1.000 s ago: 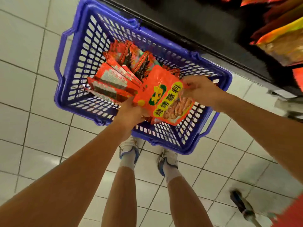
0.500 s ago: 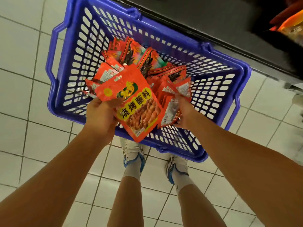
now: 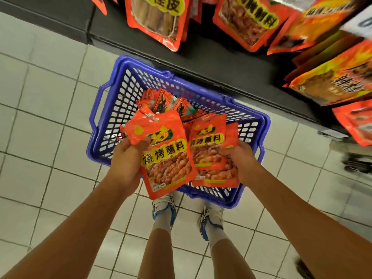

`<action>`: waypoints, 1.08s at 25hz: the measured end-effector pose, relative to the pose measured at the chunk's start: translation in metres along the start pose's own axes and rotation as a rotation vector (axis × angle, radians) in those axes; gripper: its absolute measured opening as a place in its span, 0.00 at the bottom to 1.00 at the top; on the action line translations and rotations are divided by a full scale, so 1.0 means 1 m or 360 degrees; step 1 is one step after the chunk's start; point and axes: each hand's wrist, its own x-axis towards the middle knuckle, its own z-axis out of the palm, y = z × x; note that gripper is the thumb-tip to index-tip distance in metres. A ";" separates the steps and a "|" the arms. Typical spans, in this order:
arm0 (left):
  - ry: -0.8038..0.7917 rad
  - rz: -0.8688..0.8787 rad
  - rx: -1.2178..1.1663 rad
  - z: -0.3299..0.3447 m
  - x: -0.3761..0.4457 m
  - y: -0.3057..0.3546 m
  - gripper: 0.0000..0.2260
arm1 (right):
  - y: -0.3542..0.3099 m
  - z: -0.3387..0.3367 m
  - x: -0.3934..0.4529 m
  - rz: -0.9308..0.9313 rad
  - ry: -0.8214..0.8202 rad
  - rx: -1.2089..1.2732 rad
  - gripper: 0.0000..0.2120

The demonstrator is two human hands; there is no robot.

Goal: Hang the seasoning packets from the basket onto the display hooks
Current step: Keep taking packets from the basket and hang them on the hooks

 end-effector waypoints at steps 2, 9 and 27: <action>-0.0031 -0.0030 -0.0040 0.004 -0.021 0.017 0.14 | -0.021 -0.014 -0.038 -0.0155 -0.0150 0.0046 0.14; -0.0568 -0.0044 -0.0185 0.016 -0.131 0.117 0.21 | -0.119 -0.065 -0.199 -0.0635 -0.0658 0.0008 0.16; -0.0724 0.1557 -0.0025 0.068 -0.613 0.453 0.17 | -0.352 -0.158 -0.701 -0.2241 -0.0193 0.0289 0.09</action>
